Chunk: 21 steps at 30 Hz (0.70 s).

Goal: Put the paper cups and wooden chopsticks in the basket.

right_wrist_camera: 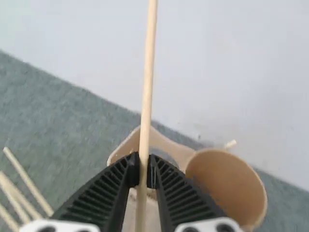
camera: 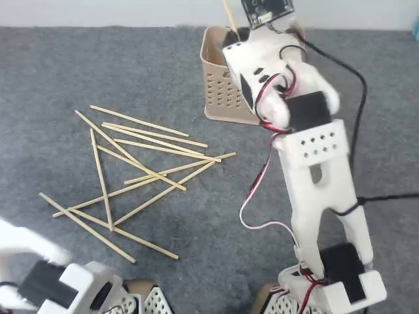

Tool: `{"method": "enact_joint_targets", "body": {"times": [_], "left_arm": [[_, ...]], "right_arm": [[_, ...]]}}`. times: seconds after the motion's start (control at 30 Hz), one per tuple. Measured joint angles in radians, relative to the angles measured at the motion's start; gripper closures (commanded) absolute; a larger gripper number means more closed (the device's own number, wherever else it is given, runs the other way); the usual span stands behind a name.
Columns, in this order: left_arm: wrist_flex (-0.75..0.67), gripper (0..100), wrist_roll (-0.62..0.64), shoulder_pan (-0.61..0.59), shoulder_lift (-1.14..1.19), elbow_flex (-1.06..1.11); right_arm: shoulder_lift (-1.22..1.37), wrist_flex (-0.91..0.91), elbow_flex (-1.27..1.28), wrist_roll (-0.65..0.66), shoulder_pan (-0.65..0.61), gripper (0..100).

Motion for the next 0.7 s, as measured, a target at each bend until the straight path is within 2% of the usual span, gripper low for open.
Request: {"method": "enact_joint_targets", "body": {"times": [0.23, 0.4, 0.47, 0.63, 0.7], "left_arm": [[0.0, 70, 0.0, 0.066, 0.0, 0.012], [0.0, 70, 0.0, 0.068, 0.0, 0.012], [0.0, 70, 0.0, 0.068, 0.0, 0.012], [0.0, 70, 0.0, 0.068, 0.0, 0.012], [0.0, 70, 0.0, 0.068, 0.0, 0.012]], "right_arm": [[0.075, -0.552, 0.221, 0.012, 0.002, 99.1], [0.193, -0.651, 0.23, 0.109, 0.002, 99.1], [0.252, -0.703, 0.23, 0.072, 0.002, 99.1], [0.394, -0.964, 0.23, -0.132, 0.029, 99.1], [0.422, -1.048, 0.23, -0.161, 0.037, 99.1]]}}
